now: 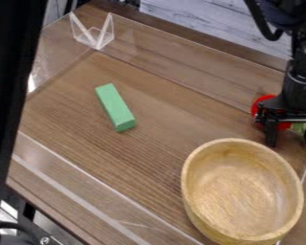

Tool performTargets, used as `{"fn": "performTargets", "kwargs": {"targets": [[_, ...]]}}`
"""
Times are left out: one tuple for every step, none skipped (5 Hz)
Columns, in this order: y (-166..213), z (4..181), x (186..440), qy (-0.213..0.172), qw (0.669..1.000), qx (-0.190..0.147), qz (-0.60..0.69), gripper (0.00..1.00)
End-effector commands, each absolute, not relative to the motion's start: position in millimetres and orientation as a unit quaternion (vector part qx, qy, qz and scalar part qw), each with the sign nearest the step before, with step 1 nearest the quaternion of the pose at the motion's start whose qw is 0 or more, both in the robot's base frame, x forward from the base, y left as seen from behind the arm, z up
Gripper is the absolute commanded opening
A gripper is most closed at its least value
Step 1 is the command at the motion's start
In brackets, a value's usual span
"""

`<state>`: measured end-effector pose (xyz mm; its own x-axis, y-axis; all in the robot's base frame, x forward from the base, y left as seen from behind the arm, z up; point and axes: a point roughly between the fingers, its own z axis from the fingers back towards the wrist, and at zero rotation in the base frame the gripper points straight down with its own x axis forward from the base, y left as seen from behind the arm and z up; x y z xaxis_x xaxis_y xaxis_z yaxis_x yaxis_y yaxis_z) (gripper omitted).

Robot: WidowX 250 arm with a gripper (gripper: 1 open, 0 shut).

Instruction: Move the red object to the left side of the table

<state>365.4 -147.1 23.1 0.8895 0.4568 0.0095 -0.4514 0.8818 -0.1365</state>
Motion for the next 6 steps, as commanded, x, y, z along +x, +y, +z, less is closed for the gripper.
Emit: {"fn": "performTargets", "kwargs": {"targets": [[-158.9,40.1,378.3,-0.044,0.967,-0.081,0.236,1.0],[-160.7,39.8,378.9,-0.044,0.966,-0.08,0.242,1.0],[-162.4,44.0,378.9,-0.044,0.97,-0.079,0.227,0.0],[-158.6,51.4,377.2,-0.045,0.973,-0.078,0.214,0.0],[-155.3,70.1,377.6,-0.056,0.973,-0.081,0.21,0.0],[-154.5,90.3,379.3,-0.07,0.972,-0.088,0.207,0.0]]}}
